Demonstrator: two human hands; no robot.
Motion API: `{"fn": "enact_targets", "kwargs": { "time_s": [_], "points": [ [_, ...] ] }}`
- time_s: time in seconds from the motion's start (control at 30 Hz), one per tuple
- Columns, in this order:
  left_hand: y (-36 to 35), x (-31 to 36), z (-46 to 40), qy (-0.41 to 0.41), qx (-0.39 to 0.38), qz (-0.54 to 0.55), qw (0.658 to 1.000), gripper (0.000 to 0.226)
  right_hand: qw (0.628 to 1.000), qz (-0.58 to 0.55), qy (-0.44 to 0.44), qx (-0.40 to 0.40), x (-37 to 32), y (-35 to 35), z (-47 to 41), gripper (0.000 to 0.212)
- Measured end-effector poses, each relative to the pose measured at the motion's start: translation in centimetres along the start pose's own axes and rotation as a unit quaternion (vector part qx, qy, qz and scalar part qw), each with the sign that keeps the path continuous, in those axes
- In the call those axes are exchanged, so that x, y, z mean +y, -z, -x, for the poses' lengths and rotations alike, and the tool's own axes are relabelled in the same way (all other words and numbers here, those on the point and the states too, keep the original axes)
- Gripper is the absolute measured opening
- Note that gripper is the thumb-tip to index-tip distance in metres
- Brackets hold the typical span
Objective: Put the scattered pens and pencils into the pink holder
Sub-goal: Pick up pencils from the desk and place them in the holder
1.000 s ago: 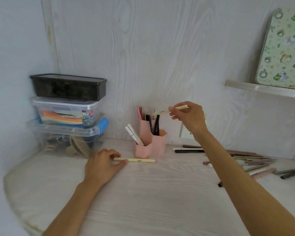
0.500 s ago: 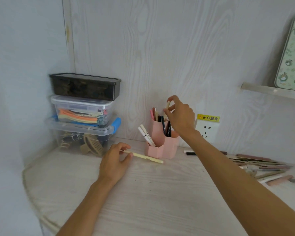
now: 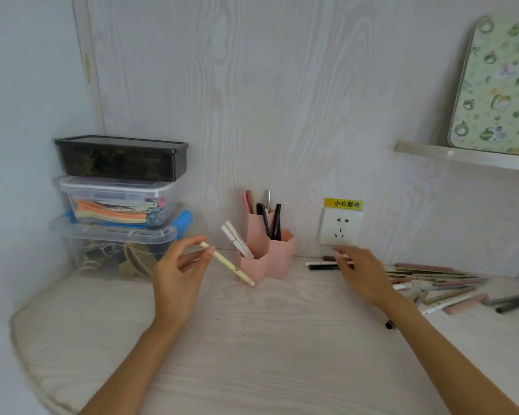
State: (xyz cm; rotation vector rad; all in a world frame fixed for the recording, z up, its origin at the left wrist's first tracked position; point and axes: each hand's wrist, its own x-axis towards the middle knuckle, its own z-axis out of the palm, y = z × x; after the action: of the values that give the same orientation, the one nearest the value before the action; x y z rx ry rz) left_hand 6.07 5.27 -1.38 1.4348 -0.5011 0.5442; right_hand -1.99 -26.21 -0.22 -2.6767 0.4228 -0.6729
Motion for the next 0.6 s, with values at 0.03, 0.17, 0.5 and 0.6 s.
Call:
{"fn": "enact_targets", "kwargs": {
  "time_s": [0.03,0.17,0.5,0.6],
  "points": [
    [-0.3,0.2,0.0,-0.006,0.005,0.008,1.0,0.029,0.997,0.046,-0.005,-0.056,1.2,-0.2,0.7,0.038],
    [-1.1,1.3,0.0,-0.028,0.039,0.03,0.998,0.026,0.984,0.137,-0.002,-0.117,1.7,-1.4,1.3,0.047],
    [-7.4,9.4,-6.4,-0.235,0.101,-0.011,0.967,0.019,0.998,-0.027,0.053,-0.034,1.7,-1.3,1.6,0.046],
    [-9.3,9.0,-7.9,-0.244,0.04,-0.102,0.964,0.017,0.996,-0.075,0.054,-0.008,1.7,-1.1,1.7,0.045]
  ]
}}
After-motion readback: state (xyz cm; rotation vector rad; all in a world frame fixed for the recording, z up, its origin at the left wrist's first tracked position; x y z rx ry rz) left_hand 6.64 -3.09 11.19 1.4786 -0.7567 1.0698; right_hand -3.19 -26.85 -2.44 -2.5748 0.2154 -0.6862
